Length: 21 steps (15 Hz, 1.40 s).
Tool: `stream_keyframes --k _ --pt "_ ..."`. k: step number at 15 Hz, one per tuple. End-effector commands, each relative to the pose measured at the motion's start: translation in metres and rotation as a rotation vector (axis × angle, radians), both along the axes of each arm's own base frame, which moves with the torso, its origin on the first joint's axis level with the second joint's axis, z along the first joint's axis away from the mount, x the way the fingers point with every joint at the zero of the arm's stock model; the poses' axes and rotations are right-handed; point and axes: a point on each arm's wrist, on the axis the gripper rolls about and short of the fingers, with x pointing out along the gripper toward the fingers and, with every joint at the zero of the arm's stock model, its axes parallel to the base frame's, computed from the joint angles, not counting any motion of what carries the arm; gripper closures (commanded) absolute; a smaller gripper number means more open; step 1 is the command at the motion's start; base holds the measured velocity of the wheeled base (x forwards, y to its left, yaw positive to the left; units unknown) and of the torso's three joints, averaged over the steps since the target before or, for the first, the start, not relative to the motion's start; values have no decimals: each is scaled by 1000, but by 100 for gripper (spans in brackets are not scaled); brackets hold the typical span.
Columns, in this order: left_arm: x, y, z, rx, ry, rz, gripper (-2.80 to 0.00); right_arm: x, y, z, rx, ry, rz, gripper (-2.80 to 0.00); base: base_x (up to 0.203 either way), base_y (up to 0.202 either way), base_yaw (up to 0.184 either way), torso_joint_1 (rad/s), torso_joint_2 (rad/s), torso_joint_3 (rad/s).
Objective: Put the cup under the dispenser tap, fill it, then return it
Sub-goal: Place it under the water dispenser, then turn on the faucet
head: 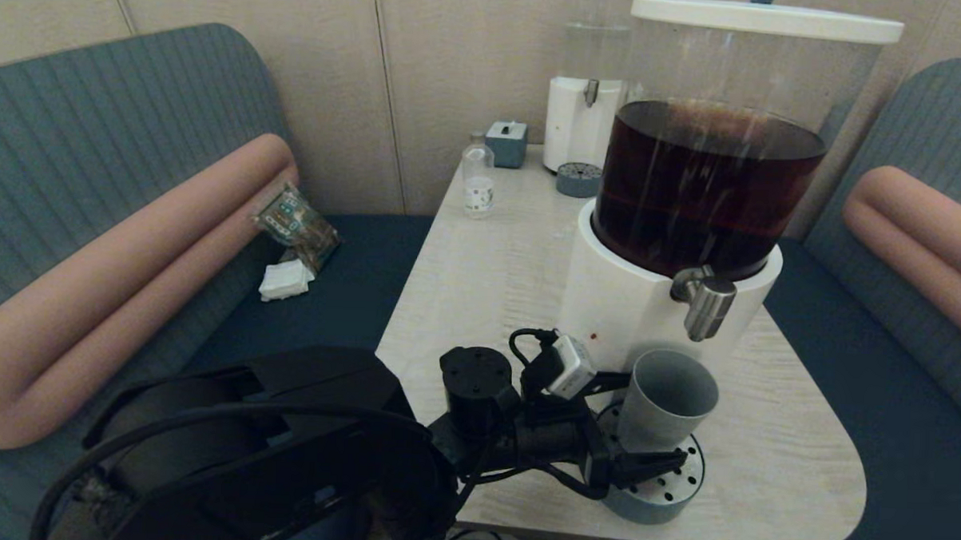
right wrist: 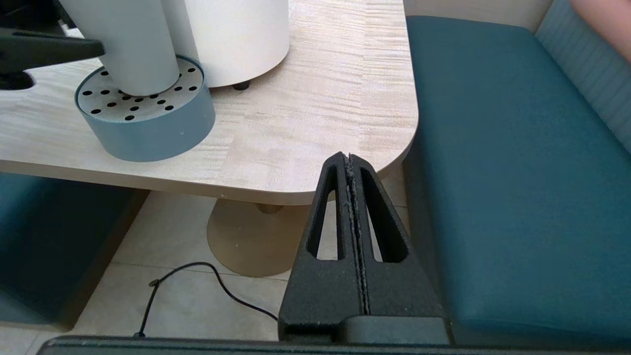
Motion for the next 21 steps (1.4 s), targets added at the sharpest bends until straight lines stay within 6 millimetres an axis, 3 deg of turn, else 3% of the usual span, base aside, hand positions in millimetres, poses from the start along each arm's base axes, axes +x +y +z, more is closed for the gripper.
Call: stream_keyframes --k 1,6,9,12,15,18,21 --pt "-5 7 5 1 1 -1 -280 0 0 0 0 1 1 0 0 0 0 0 0 0" --pt "-19 42 11 34 40 36 -280 0 0 0 0 2 0 0 0 0 0 0 0 0" --pt "-24 66 25 33 40 75 -280 0 0 0 0 2 0 0 0 0 0 0 0 0" --pt "-42 98 42 44 55 115 -280 0 0 0 0 2 0 0 0 0 0 0 0 0" --pt "-60 149 70 18 27 219 -280 0 0 0 0 2 2 0 0 0 0 0 0 0" --pt "-66 215 98 -30 -34 433 -280 0 0 0 0 2 0 0 0 0 0 0 0 0" --pt "-84 263 108 -59 -40 615 -280 0 0 0 0 2 0 0 0 0 0 0 0 0"
